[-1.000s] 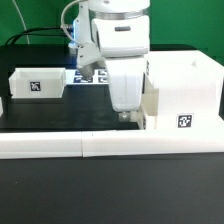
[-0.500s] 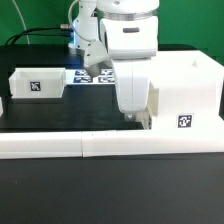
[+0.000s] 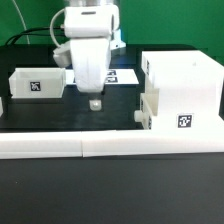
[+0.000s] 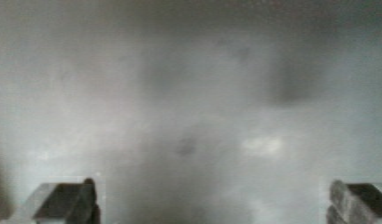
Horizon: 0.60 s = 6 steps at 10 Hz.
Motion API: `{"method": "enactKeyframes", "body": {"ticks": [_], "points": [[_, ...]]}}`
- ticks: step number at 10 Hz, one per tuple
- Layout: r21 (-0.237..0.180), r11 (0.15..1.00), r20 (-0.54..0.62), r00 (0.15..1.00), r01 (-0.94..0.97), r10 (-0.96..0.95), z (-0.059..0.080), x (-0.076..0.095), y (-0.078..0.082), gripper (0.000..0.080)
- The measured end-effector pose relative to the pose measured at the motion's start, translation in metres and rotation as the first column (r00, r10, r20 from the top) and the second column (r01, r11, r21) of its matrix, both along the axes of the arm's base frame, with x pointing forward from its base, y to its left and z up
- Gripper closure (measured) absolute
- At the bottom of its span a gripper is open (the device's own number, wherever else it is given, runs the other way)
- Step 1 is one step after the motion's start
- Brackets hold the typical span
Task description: Assemble drawer
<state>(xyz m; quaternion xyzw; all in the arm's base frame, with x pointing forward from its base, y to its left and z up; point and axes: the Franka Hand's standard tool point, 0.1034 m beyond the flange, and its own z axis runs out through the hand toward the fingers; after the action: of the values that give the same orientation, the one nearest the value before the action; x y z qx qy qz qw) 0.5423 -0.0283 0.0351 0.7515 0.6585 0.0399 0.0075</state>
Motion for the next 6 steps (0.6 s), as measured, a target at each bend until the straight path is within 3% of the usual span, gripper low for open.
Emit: {"method": "enactKeyframes", "body": {"ticks": [1,4,5,6], "points": [[-0.001,1.0,-0.008,1.0,0.016,-0.016,0.0,-0.014,-0.005,0.0151],[-0.002,1.0,0.0,1.0,0.026,-0.026,0.002,-0.016,-0.011,0.0151],[-0.007,0.997,0.037,0.997,0.071,-0.07,0.014,-0.023,-0.026,0.0151],[-0.008,0.995,0.062,0.993,0.1,-0.099,0.022,-0.033,-0.031,0.0151]]}}
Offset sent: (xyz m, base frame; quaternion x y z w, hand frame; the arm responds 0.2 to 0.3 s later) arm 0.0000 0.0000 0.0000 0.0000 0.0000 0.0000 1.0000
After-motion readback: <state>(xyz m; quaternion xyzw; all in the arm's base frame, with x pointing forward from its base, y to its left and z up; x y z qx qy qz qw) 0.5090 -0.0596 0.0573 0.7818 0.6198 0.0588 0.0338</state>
